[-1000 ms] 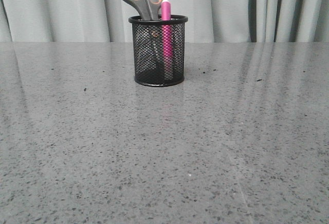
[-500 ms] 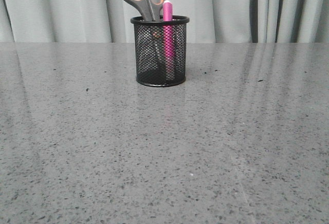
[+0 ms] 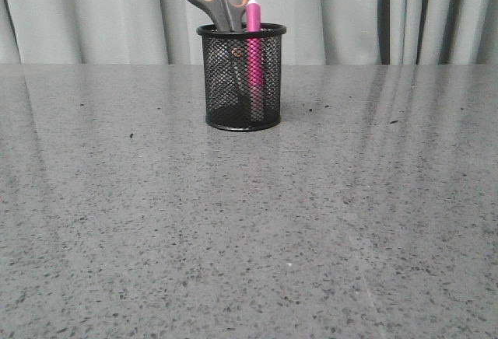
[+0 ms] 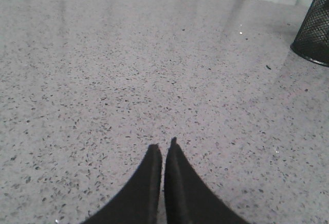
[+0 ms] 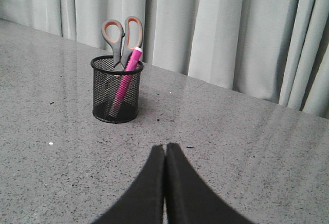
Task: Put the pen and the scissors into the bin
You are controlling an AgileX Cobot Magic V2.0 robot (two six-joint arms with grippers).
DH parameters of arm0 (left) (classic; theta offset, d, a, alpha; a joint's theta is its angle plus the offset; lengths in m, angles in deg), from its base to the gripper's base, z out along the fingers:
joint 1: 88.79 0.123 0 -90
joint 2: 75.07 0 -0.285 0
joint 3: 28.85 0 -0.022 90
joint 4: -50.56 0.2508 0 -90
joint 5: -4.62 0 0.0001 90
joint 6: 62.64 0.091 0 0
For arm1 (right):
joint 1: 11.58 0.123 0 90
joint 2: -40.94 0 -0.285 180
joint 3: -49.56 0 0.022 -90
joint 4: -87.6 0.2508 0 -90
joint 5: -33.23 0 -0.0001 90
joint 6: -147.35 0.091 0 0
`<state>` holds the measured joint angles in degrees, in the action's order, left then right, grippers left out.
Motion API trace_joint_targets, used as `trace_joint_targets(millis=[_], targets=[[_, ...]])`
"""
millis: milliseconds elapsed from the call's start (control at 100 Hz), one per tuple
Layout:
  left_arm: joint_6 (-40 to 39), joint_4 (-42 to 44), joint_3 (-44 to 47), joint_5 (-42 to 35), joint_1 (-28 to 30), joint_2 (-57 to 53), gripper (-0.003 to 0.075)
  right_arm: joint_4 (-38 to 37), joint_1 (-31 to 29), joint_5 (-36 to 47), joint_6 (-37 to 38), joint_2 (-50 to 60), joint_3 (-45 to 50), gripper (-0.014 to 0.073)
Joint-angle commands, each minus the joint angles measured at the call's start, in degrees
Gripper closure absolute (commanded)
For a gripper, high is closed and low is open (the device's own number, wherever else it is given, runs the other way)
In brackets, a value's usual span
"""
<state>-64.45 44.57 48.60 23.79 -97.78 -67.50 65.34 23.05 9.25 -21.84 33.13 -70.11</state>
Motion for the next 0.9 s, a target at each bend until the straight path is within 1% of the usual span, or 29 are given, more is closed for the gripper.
trace_joint_targets(millis=[0,680,890], targets=[[0.09,-0.75,1.41,-2.39,0.04,-1.70,0.0740,-1.43,-0.31,4.36,-0.35,-1.17,-1.44,0.0659],[0.09,-0.75,1.41,-2.39,0.04,-1.70,0.0740,-1.43,-0.31,4.36,-0.35,-1.17,-1.34,0.0659],[0.09,-0.75,1.41,-2.39,0.04,-1.70,0.0740,-1.43,-0.31,4.48,-0.35,-1.17,2.00,0.0659]])
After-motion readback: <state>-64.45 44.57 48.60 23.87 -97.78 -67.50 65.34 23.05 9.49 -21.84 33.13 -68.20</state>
